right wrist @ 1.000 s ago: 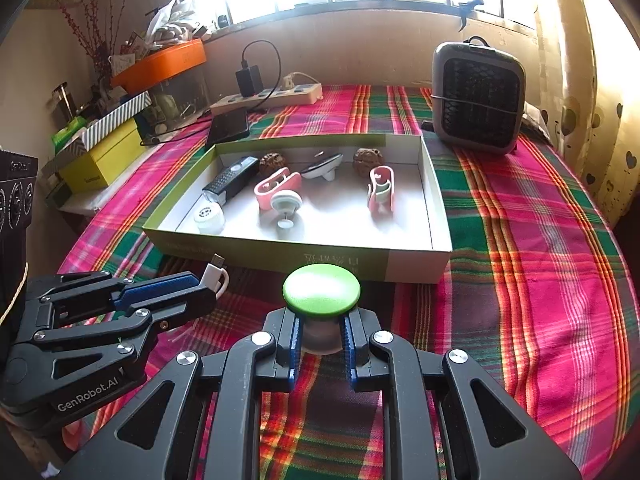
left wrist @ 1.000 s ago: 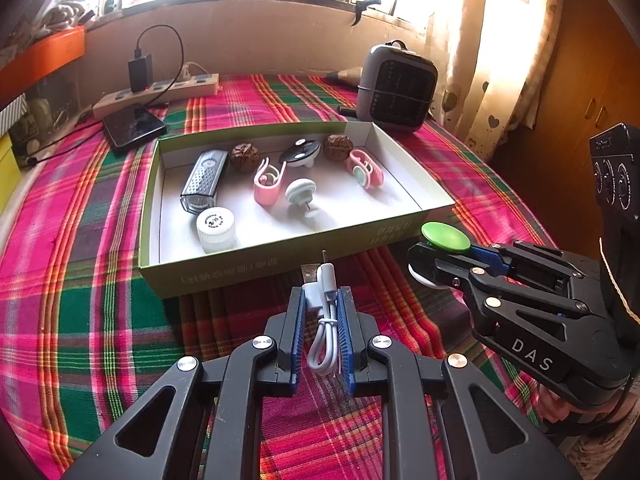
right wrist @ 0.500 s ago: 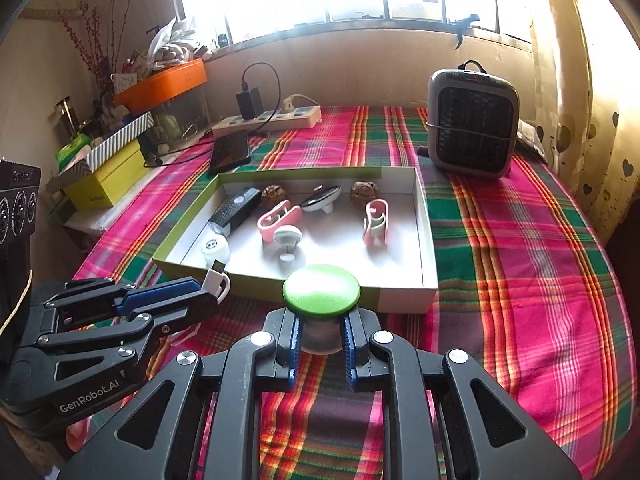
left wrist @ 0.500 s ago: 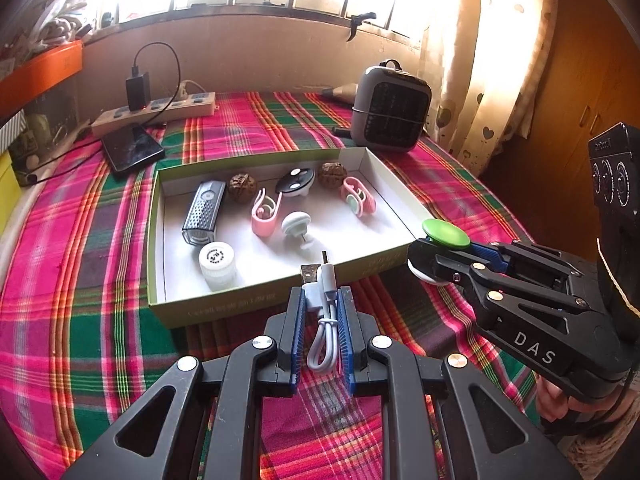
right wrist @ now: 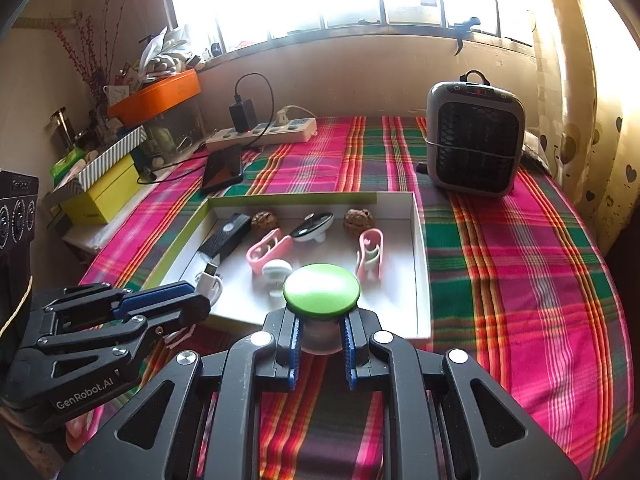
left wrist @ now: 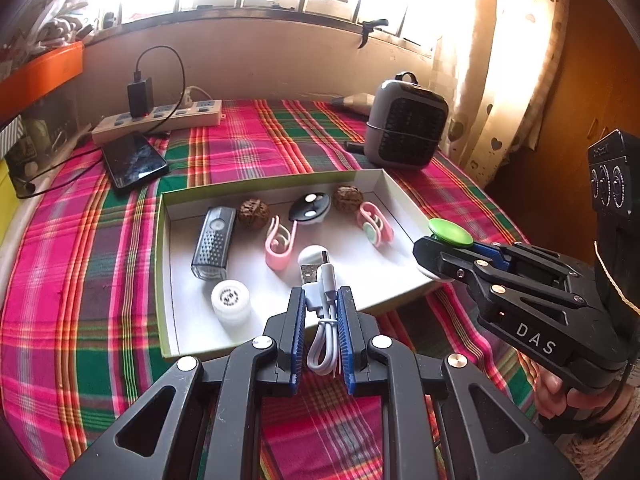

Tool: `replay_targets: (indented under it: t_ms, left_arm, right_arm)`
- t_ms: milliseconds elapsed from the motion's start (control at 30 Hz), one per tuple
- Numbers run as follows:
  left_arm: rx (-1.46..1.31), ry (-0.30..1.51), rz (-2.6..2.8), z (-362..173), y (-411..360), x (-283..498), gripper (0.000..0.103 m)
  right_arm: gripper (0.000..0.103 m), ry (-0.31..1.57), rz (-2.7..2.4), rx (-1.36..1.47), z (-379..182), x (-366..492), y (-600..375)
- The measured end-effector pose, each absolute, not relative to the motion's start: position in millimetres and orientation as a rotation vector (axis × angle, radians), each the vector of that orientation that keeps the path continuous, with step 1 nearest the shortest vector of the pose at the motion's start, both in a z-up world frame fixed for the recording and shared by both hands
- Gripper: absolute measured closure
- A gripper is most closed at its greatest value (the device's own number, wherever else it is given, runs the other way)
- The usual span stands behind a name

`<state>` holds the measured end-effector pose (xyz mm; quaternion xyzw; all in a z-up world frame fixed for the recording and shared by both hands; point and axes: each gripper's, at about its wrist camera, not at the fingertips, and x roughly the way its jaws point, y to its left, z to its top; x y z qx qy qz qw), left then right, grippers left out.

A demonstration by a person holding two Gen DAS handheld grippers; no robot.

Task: Organize objects
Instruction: 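Carry the cable and green mushroom over the box with both tools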

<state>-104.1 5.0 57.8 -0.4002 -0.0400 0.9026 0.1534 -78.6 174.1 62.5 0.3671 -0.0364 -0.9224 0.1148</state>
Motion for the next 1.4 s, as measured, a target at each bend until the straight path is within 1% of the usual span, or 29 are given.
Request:
replay_targets:
  t_ms: [500, 833, 933, 1400]
  left_arm:
    - [-1.209, -0.14, 2.592, 40.4, -2.8, -137.8, 0.089]
    - [-1.243, -0.125, 2.596, 31.4, -2.4, -156.6, 0.089]
    - [-1.257, -0.136, 2.6, 29.0, -4.7, -159.9, 0.091]
    - [-1.256, -0.137, 2.612, 27.9, -8.7, -167.2, 0.091]
  right_arm:
    - [0.085, -0.12, -2.665, 1.128, 47.3, -124.3, 169.0]
    - [0.085, -0.133, -2.644, 1.179, 36.2, -147.1, 168.8]
    - [0.085, -0.132, -2.64, 1.188, 33.3, -152.0, 167.8]
    - [0.085, -0.114, -2.626, 1.213, 24.6, -163.7, 161.8]
